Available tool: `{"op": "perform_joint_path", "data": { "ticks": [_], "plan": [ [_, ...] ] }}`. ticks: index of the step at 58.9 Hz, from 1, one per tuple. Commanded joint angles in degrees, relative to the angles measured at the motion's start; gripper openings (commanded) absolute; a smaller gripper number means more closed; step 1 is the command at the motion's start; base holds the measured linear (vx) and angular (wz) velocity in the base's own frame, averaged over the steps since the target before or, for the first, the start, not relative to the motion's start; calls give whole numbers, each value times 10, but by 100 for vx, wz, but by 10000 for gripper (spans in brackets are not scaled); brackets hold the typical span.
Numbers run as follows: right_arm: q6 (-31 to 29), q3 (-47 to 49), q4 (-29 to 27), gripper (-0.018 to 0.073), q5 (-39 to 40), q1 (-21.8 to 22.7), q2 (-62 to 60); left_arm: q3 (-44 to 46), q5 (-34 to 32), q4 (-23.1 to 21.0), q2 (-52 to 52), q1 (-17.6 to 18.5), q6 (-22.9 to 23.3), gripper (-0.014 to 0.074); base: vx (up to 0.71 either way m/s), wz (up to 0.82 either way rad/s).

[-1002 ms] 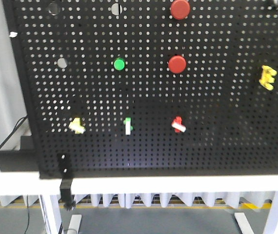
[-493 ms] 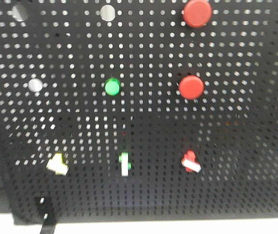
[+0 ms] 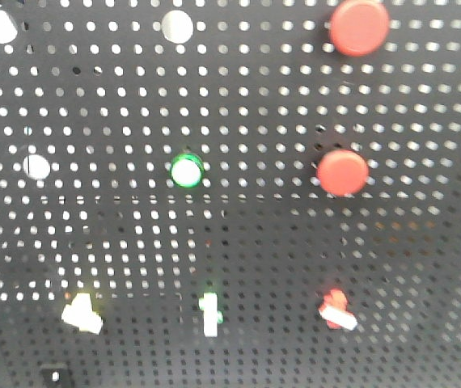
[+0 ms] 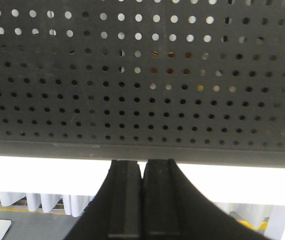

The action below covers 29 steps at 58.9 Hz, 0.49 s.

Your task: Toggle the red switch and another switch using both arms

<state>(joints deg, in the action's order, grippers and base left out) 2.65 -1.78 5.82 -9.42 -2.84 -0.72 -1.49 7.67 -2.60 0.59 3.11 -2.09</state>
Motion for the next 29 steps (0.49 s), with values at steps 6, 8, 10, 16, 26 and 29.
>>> {"op": "perform_joint_path", "data": {
  "ticks": [6, 8, 10, 16, 26, 29],
  "plan": [
    [-3, -3, 3, -6, 45, 4, -1, -12, -43, -6, 10, -1, 1, 2, 6, 4],
    [-3, -3, 3, -6, 45, 4, -1, -12, -43, -6, 10, -1, 1, 2, 5, 3],
    [-3, -3, 3, -6, 45, 4, -1, -12, -43, -6, 10, -1, 1, 2, 4, 2],
    [-3, -3, 3, -6, 45, 4, -1, -12, -43, -6, 10, -1, 1, 2, 2, 1],
    [-3, -3, 3, -6, 45, 4, -1, -12, -45, 3, 10, -1, -6, 2, 0, 0],
    [-3, -3, 3, -6, 45, 4, -1, -12, -44, 3, 10, -1, -6, 2, 0, 0]
  ]
}}
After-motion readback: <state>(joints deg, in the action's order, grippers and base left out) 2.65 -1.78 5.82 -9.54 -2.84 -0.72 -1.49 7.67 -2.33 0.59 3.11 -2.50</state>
